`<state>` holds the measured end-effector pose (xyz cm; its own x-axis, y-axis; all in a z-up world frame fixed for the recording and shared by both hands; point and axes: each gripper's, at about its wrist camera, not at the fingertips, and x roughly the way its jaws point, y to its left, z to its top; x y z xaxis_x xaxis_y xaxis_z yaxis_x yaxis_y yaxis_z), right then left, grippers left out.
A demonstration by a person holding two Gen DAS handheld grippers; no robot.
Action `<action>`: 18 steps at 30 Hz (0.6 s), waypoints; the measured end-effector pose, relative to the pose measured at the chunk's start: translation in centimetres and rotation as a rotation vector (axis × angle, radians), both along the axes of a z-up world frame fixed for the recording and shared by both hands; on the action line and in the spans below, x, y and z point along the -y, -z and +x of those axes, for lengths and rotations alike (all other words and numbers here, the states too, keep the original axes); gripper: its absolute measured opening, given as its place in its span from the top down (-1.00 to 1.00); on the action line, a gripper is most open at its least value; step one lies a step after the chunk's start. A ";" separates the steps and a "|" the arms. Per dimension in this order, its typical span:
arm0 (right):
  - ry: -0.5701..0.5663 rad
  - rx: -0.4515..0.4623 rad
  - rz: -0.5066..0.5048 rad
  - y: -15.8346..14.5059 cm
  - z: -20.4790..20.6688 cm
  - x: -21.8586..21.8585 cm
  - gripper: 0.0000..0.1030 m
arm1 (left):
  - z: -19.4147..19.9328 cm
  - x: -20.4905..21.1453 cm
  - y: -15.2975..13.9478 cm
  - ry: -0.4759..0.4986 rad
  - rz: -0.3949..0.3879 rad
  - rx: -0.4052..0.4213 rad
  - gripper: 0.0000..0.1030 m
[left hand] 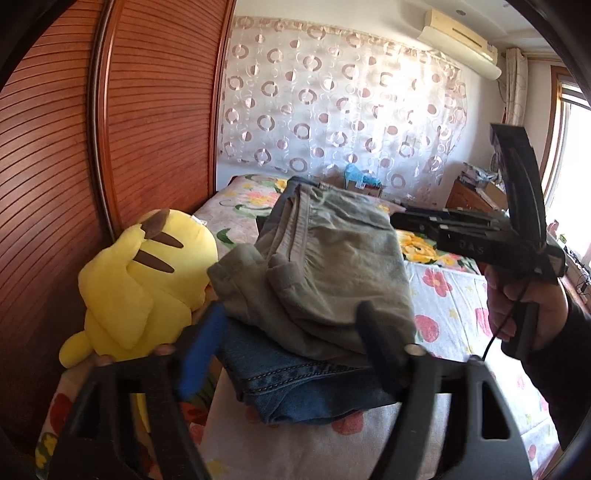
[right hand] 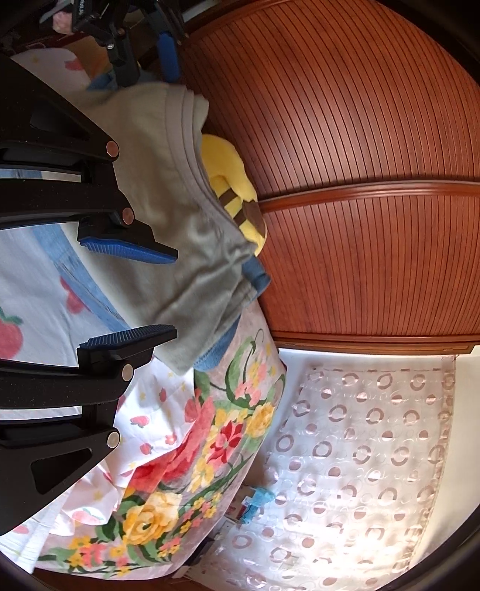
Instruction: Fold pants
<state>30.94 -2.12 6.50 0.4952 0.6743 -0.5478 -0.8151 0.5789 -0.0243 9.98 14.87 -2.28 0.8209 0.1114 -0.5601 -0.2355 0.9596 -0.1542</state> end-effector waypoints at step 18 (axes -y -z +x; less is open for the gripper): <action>0.050 0.025 0.036 -1.0 -5.9 3.9 -0.14 | -2.8 1.5 -1.3 0.024 0.043 0.006 -0.99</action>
<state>25.07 -6.01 7.51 0.5422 0.6673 -0.5106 -0.7844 0.6198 -0.0228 7.19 13.33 -1.01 0.8268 0.1156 -0.5505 -0.2119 0.9706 -0.1143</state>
